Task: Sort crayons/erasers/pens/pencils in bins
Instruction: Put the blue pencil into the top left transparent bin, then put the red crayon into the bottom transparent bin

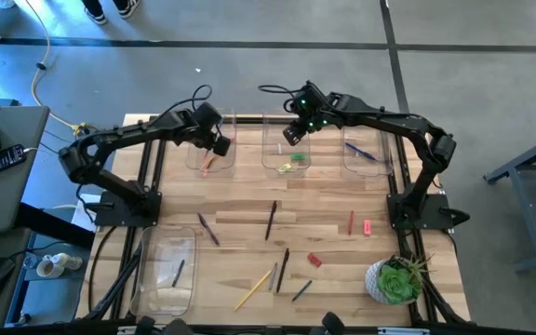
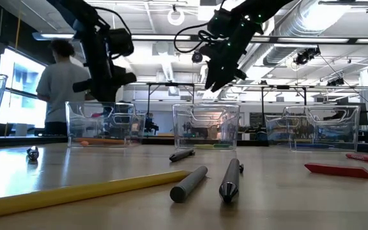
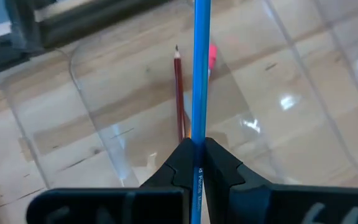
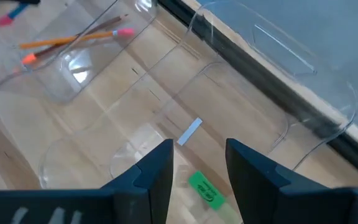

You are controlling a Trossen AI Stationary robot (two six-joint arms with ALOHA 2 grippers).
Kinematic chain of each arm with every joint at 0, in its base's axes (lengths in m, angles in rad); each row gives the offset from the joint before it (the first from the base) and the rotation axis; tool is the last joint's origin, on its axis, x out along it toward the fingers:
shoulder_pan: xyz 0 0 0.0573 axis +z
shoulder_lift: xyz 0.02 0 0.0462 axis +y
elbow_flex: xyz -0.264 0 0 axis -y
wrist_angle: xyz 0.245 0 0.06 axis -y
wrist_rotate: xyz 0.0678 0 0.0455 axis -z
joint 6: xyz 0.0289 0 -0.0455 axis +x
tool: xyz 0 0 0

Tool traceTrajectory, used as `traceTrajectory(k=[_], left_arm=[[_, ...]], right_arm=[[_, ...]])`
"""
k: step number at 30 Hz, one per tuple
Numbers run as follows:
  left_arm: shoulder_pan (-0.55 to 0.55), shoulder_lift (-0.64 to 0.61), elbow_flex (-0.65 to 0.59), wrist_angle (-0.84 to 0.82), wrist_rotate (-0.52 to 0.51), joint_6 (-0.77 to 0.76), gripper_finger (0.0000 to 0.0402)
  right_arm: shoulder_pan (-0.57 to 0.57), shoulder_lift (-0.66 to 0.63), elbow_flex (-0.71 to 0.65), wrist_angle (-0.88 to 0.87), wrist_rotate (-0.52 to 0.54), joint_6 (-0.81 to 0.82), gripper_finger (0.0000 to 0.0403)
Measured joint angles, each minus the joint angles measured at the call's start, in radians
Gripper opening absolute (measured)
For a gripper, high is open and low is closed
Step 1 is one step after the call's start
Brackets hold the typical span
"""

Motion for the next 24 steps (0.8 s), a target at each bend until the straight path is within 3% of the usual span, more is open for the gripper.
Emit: traceTrajectory(k=[8, 24], left_arm=[[0.034, 0.067, 0.0, 0.0, 0.088, 0.104, 0.0005], [0.096, 0.075, 0.0, 0.001, 0.118, 0.264, 0.009]], right_arm=[[0.044, 0.0, 0.0, -0.001, -0.029, 0.118, 0.0139], [0.226, 0.0, 0.0, -0.072, -0.032, 0.303, 0.0139]])
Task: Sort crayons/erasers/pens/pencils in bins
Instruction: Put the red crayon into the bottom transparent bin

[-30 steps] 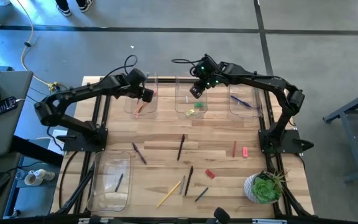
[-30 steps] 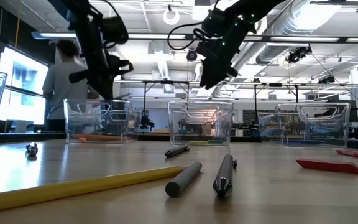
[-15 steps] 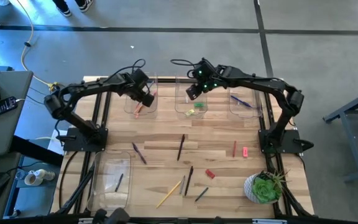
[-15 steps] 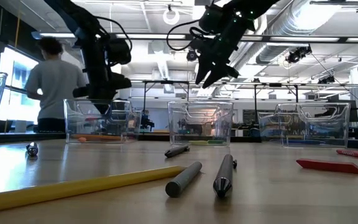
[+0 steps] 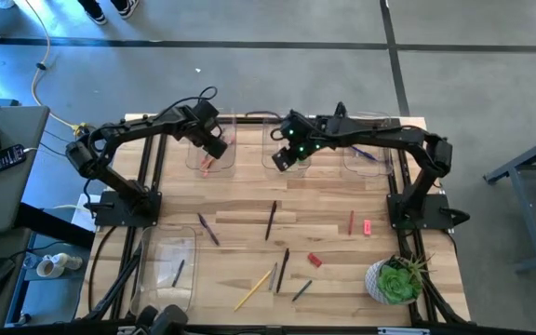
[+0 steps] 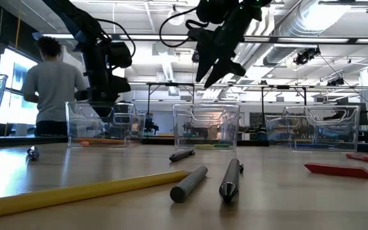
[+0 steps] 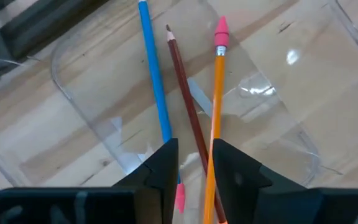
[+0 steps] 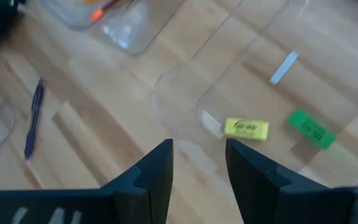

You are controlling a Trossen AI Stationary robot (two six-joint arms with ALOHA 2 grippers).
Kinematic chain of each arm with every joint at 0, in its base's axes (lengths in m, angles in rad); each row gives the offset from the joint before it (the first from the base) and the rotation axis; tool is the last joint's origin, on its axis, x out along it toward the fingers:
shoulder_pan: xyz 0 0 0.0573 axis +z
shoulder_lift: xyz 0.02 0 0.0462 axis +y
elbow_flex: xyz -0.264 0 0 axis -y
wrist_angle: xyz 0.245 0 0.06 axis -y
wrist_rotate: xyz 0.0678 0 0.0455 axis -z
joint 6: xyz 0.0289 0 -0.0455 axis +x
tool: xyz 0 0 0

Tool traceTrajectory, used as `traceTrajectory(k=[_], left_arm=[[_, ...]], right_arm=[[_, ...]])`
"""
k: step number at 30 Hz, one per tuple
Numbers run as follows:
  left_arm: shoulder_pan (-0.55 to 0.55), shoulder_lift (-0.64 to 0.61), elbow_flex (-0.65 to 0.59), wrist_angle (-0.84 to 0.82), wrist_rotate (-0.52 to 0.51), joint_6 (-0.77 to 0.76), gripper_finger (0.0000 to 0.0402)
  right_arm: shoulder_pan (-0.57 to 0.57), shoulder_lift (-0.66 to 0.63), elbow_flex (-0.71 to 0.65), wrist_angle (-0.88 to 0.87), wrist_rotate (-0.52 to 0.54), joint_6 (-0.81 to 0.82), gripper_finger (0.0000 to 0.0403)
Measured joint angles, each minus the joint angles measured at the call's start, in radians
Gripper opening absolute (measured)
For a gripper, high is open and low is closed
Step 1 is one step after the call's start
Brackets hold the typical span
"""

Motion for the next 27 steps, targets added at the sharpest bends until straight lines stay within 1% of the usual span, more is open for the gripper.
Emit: traceTrajectory(k=[5, 9, 12, 20, 27], left_arm=[[0.007, -0.007, 0.0, -0.001, 0.014, 0.05, 0.0096], [0.006, -0.039, 0.014, -0.002, 0.082, 0.075, 0.0091], [0.006, -0.067, 0.046, -0.002, 0.111, 0.079, 0.0086], [0.005, -0.115, 0.133, -0.003, 0.116, 0.119, 0.008], [-0.002, -0.161, 0.145, -0.024, 0.116, 0.117, 0.0079]], right_arm=[[0.051, 0.0, 0.0, -0.032, 0.0, 0.043, 0.0139], [0.087, 0.0, 0.0, -0.078, 0.0, 0.074, 0.0139], [0.115, 0.0, 0.0, -0.142, 0.0, 0.079, 0.0139], [0.185, 0.001, 0.0, -0.328, 0.012, 0.052, 0.0139], [0.239, 0.005, 0.0, -0.509, 0.068, 0.045, 0.0139]])
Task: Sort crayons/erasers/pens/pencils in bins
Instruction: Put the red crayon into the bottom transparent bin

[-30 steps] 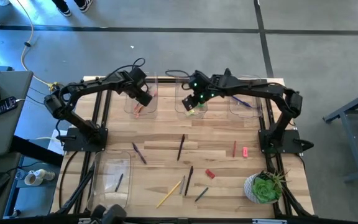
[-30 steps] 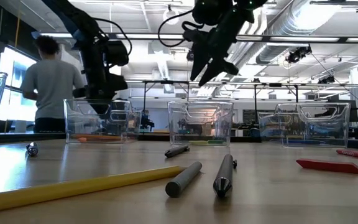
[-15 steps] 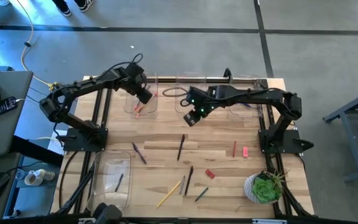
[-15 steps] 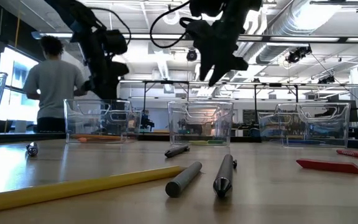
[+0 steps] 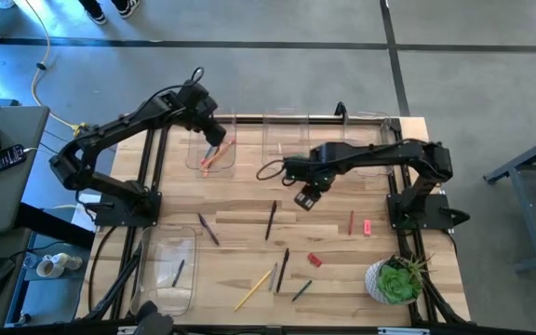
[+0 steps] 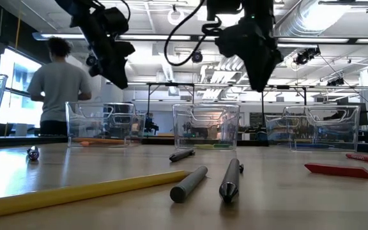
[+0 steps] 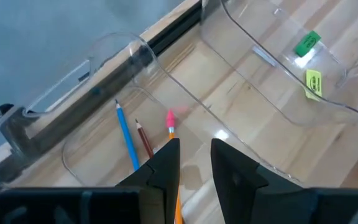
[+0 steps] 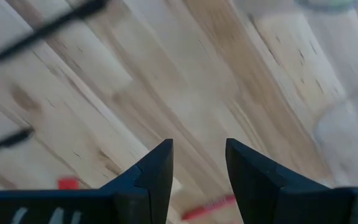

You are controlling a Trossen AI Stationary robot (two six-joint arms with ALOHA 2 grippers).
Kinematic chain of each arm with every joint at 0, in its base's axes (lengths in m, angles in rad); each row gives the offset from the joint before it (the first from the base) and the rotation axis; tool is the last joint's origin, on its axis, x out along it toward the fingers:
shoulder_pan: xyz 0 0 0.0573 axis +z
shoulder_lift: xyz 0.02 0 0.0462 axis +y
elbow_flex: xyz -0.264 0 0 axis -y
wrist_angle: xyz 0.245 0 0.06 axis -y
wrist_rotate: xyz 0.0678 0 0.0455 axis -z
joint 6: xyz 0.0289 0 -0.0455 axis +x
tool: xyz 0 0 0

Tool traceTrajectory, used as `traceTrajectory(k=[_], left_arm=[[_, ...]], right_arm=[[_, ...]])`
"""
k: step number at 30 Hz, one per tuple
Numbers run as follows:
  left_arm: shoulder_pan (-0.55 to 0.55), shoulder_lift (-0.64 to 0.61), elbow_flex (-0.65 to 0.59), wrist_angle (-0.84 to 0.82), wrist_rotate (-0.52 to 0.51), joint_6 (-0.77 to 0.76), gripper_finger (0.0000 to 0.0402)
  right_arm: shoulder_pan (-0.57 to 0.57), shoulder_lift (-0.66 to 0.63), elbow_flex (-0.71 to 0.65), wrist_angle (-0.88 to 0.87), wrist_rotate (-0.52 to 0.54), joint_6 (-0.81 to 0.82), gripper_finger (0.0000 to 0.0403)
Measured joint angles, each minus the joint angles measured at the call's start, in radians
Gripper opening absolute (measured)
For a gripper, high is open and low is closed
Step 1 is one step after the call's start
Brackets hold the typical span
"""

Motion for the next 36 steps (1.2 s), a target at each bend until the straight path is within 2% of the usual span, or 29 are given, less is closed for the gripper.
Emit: traceTrajectory(k=[6, 14, 18, 22, 28, 36], left_arm=[[-0.034, -0.017, 0.0, -0.026, -0.001, -0.061, 0.0078], [-0.127, -0.018, 0.0, -0.057, -0.002, -0.161, 0.0078], [-0.182, -0.019, 0.0, -0.057, -0.008, -0.198, 0.0078], [-0.237, -0.019, 0.0, -0.059, -0.036, -0.236, 0.0077], [-0.316, -0.019, 0.0, -0.061, -0.067, -0.265, 0.0074], [-0.399, -0.019, 0.0, -0.061, -0.09, -0.326, 0.0074]], right_arm=[[0.036, -0.007, -0.03, -0.054, 0.037, 0.001, 0.0139], [0.09, -0.132, -0.239, 0.009, -0.059, 0.139, 0.0139], [0.118, -0.225, -0.336, 0.105, -0.067, 0.279, 0.0139], [0.144, -0.309, -0.439, 0.173, -0.068, 0.49, 0.0139], [0.201, -0.381, -0.574, 0.248, -0.087, 0.776, 0.0139], [0.241, -0.386, -0.67, 0.298, -0.087, 0.953, 0.0139]])
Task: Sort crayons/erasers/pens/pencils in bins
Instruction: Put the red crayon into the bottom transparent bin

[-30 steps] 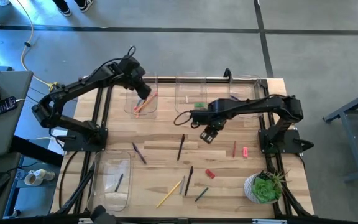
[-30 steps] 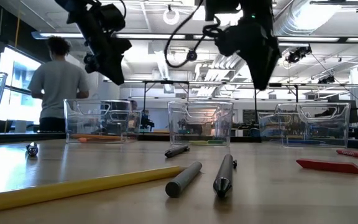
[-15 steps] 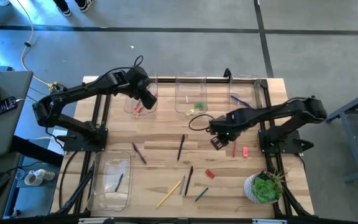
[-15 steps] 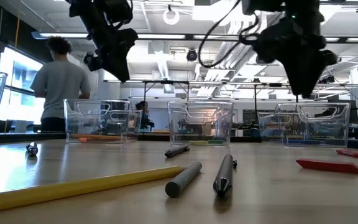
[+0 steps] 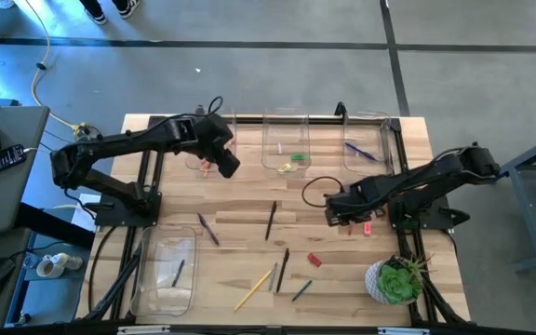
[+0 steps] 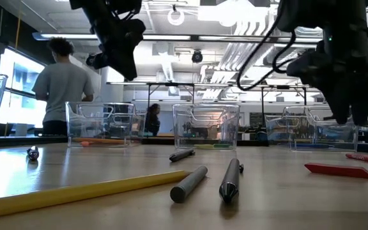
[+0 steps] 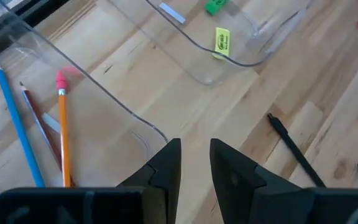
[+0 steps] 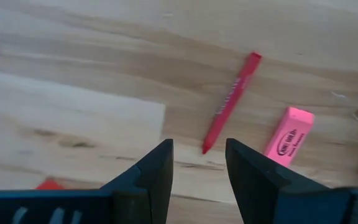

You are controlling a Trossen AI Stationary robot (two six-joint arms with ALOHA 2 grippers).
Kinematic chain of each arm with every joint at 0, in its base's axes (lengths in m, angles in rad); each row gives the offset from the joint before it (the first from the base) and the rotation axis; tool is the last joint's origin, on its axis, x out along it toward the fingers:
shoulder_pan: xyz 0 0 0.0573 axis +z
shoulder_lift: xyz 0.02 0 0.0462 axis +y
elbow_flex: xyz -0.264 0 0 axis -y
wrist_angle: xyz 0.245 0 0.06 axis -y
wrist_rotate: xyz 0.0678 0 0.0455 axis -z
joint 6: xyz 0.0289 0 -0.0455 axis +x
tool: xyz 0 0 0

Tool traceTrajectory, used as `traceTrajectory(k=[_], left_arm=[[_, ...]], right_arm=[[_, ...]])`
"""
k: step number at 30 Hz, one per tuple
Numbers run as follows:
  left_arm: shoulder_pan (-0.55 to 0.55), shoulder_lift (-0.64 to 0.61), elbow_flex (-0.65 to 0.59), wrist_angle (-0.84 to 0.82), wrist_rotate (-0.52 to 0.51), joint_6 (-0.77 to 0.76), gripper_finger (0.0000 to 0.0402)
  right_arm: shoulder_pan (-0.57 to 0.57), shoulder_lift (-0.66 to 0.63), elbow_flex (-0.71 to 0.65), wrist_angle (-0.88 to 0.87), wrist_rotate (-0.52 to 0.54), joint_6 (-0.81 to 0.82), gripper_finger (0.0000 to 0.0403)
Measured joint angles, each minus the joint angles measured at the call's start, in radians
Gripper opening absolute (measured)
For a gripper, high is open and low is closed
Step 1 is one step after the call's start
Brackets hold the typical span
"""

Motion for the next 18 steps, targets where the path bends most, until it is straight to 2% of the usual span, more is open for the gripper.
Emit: traceTrajectory(k=[6, 13, 18], left_arm=[[-0.057, 0.0, 0.0, 0.0, -0.003, -0.051, 0.0071], [-0.127, 0.0, 0.0, 0.0, -0.003, -0.106, 0.0062], [-0.176, 0.0, 0.0, 0.0, -0.003, -0.159, 0.0055]], right_arm=[[0.0, 0.0, -0.052, 0.015, 0.0, 0.027, 0.0139], [0.0, 0.0, -0.157, 0.151, 0.0, 0.052, 0.0139], [0.0, 0.0, -0.194, 0.171, 0.005, 0.077, 0.0139]])
